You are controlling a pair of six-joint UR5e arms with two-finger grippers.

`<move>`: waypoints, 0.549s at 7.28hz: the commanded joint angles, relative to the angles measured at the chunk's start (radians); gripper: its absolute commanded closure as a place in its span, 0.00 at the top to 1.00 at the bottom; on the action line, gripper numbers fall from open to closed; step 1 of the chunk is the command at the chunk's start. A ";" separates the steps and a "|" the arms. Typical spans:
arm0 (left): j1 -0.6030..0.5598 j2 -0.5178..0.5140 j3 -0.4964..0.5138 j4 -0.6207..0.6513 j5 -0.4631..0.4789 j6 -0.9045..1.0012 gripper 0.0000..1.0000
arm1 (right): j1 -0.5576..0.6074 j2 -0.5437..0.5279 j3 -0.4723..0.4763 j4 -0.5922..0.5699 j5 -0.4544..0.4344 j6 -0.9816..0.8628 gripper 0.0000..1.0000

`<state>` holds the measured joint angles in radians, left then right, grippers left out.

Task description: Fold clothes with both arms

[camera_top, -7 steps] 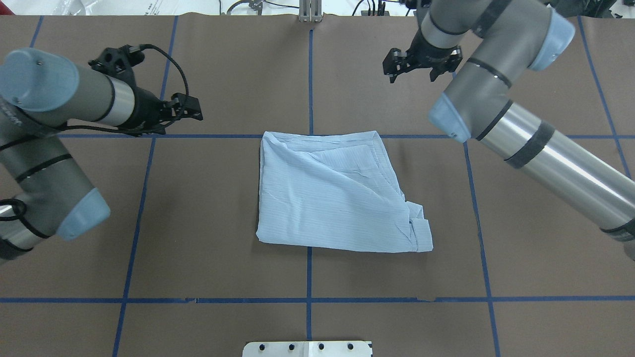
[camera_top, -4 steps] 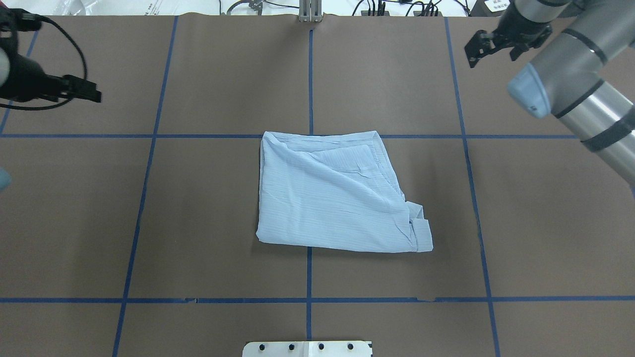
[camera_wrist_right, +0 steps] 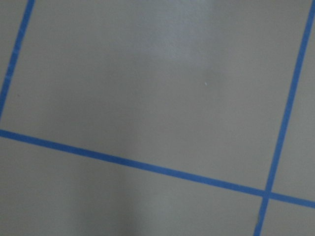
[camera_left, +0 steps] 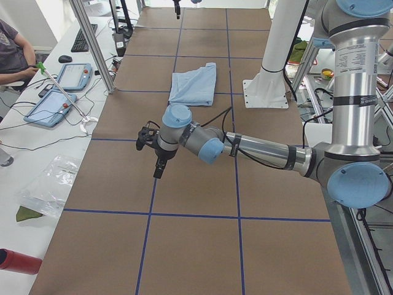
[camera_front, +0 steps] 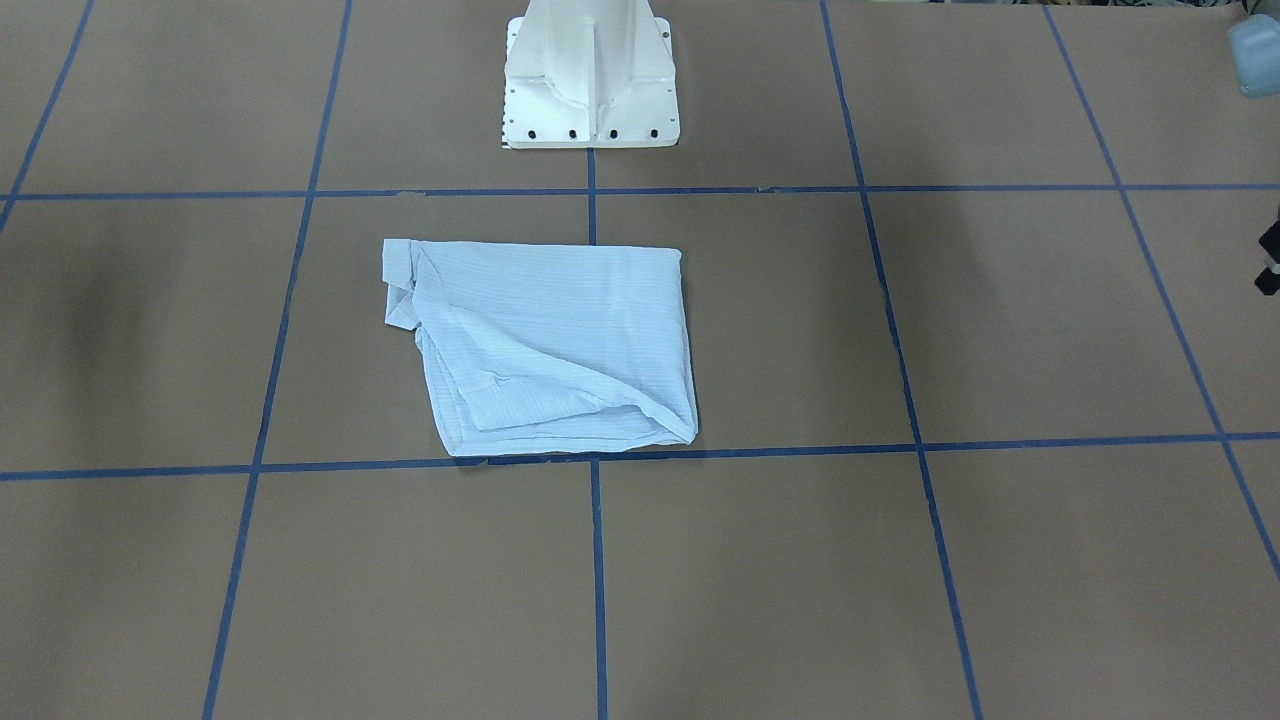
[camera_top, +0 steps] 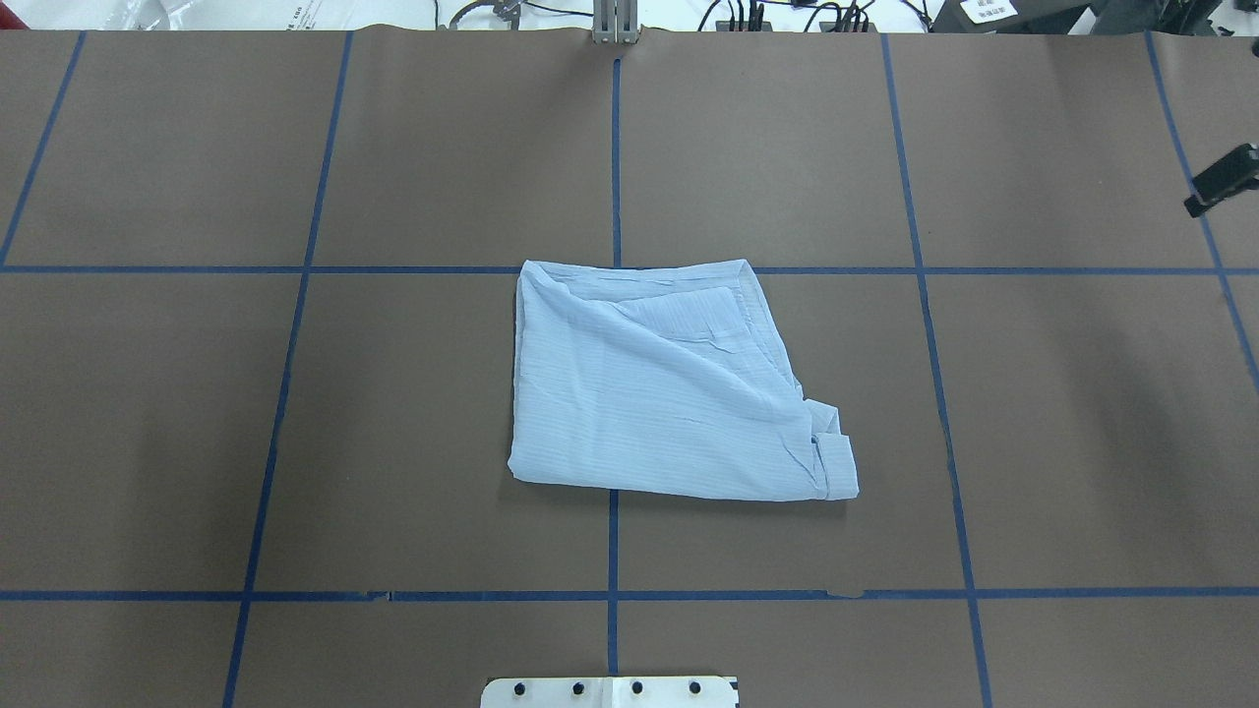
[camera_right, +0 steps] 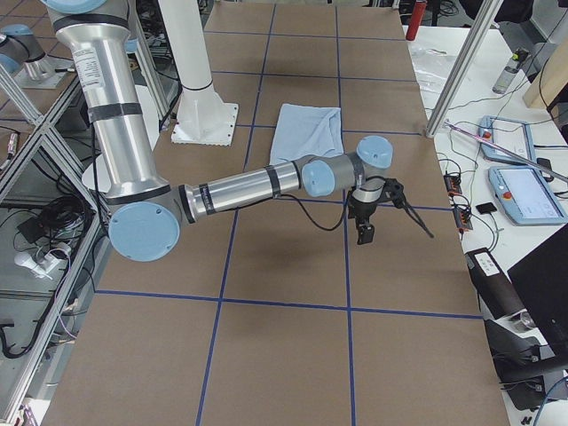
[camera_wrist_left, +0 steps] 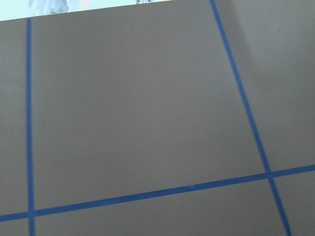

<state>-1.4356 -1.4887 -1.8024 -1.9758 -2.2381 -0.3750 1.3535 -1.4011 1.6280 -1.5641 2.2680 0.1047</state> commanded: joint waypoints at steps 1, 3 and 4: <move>-0.048 0.014 0.017 -0.074 0.003 0.018 1.00 | 0.087 -0.064 0.006 0.013 0.039 -0.030 1.00; -0.046 0.059 0.092 -0.120 0.005 0.014 1.00 | 0.116 -0.159 0.012 0.015 0.009 -0.033 1.00; -0.046 0.064 0.109 -0.107 0.003 0.018 1.00 | 0.116 -0.154 0.004 0.013 0.007 -0.019 1.00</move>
<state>-1.4813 -1.4394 -1.7237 -2.0834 -2.2336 -0.3600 1.4637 -1.5416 1.6378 -1.5503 2.2825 0.0749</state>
